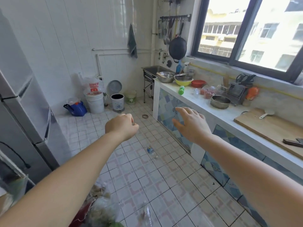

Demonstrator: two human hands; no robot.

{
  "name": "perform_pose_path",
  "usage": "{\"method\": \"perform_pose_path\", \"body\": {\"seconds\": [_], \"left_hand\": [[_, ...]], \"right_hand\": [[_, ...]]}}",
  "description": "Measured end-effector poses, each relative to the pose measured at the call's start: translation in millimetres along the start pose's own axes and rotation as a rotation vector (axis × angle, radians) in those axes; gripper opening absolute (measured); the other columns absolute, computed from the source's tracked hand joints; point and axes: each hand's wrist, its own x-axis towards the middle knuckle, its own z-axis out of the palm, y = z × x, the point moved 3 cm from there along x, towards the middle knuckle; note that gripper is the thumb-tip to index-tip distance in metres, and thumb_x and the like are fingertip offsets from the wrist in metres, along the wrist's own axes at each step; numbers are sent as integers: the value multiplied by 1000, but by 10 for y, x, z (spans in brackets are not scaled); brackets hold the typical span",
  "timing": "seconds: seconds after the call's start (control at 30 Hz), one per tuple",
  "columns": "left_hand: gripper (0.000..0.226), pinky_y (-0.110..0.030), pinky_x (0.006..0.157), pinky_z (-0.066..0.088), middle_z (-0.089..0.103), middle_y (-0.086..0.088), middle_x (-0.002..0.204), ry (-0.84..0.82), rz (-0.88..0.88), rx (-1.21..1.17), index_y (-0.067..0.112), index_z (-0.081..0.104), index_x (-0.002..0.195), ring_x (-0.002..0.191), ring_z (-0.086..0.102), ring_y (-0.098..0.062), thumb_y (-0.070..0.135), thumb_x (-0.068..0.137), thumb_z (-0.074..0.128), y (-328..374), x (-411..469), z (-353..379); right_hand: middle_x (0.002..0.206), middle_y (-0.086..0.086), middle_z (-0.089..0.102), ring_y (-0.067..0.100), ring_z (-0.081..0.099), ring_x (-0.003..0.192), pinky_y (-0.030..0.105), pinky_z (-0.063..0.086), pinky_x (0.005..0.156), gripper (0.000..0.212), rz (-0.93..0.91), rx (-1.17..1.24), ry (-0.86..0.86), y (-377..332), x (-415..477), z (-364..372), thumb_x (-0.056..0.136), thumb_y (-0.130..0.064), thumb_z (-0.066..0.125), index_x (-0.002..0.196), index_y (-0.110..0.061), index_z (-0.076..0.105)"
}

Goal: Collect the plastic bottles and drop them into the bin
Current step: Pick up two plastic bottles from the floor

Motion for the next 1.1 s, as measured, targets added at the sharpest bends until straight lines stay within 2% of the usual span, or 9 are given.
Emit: {"method": "perform_pose_path", "body": {"seconds": [0.2, 0.4, 0.67, 0.77, 0.93, 1.1], "left_hand": [[33, -32, 72, 42, 60, -3, 115, -34, -24, 56, 20, 57, 112, 92, 55, -23, 38, 88, 44, 128, 663, 315], [36, -32, 73, 43, 60, 0, 119, -10, -112, 62, 20, 56, 118, 101, 57, -23, 39, 89, 44, 344, 1332, 663], [41, -33, 72, 47, 62, -3, 113, -36, -400, 51, 15, 54, 121, 96, 59, -25, 40, 89, 44, 684, 2064, 1337], [43, -32, 74, 45, 60, 0, 123, -32, -496, -12, 17, 54, 124, 103, 59, -24, 41, 89, 45, 743, 2251, 1561], [41, -31, 76, 39, 60, 1, 125, -5, -652, -52, 19, 54, 124, 109, 57, -25, 38, 89, 48, 566, 2300, 2073], [38, -32, 78, 40, 61, -2, 124, -108, -767, -32, 19, 56, 120, 109, 57, -28, 36, 87, 49, 189, 2092, 2833]], "right_hand": [[146, 0, 40, 22, 32, 135, 44, 26, 108, 52, -27, 12, -59, 340, 626, 422, 93, -47, 39, 139, -23, 35], [147, -1, 39, 22, 32, 136, 44, 27, 108, 55, -116, 28, -126, 841, 1386, 918, 92, -49, 39, 141, -23, 32], [146, -3, 39, 20, 31, 135, 42, 26, 108, 55, -357, 33, -255, 1610, 2437, 1483, 92, -50, 37, 141, -23, 32], [146, -2, 40, 20, 32, 135, 42, 27, 108, 55, -436, 28, -296, 1781, 2682, 1733, 93, -50, 36, 140, -23, 31], [146, 2, 40, 24, 33, 135, 44, 28, 107, 58, -501, 69, -397, 1790, 2851, 2393, 93, -51, 33, 142, -21, 29], [143, 3, 44, 26, 36, 132, 43, 28, 105, 54, -540, 130, -522, 1647, 2701, 3267, 94, -47, 34, 141, -21, 32]]}}
